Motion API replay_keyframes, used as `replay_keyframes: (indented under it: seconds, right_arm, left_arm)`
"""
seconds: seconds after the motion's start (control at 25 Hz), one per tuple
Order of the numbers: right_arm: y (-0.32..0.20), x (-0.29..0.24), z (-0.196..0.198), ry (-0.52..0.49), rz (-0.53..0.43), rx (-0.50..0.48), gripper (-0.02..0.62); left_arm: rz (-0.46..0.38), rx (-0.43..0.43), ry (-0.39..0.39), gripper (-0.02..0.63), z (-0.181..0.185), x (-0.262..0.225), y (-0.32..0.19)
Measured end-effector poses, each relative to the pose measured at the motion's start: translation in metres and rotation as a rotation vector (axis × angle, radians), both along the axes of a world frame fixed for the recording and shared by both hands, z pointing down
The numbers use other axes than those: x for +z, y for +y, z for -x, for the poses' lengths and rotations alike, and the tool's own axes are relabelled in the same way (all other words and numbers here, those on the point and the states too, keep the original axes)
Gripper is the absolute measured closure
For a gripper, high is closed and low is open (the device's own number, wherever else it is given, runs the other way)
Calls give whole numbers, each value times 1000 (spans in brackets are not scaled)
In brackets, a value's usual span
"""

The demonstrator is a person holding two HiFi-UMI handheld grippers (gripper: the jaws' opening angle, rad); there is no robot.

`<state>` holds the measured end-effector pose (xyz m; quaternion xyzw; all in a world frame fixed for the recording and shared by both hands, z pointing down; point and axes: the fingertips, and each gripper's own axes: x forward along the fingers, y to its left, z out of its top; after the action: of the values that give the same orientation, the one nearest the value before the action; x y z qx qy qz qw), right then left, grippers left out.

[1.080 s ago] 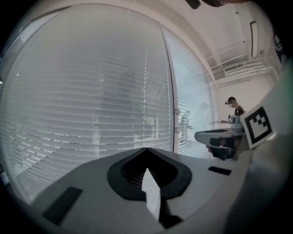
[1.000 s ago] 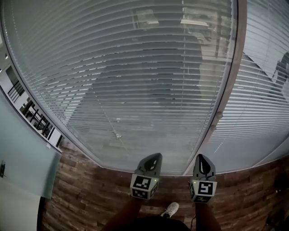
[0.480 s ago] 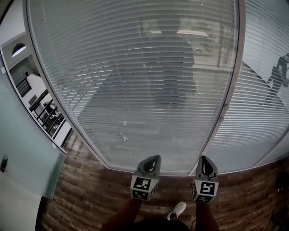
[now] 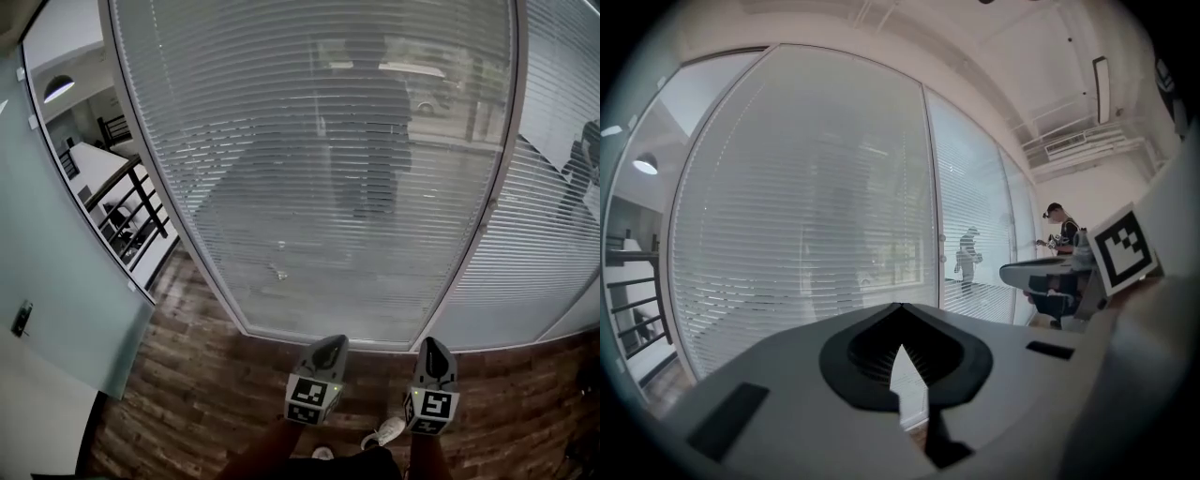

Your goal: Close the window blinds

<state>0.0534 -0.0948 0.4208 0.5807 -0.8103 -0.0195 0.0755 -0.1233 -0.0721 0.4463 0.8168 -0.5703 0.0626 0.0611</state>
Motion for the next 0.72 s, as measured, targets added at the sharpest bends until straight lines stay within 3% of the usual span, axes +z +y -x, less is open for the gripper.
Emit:
replay_keyframes:
  seconds: [0.24, 0.48, 0.72]
  right_arm:
    - [25, 0, 4, -7, -14, -18, 592]
    - [35, -15, -11, 24, 29, -40, 592]
    - [34, -20, -24, 24, 8, -76, 592]
  left_arm:
    - [-6, -22, -1, 614, 2, -3, 20]
    - [26, -36, 28, 614, -17, -17, 33]
    - [18, -26, 1, 614, -46, -16, 30]
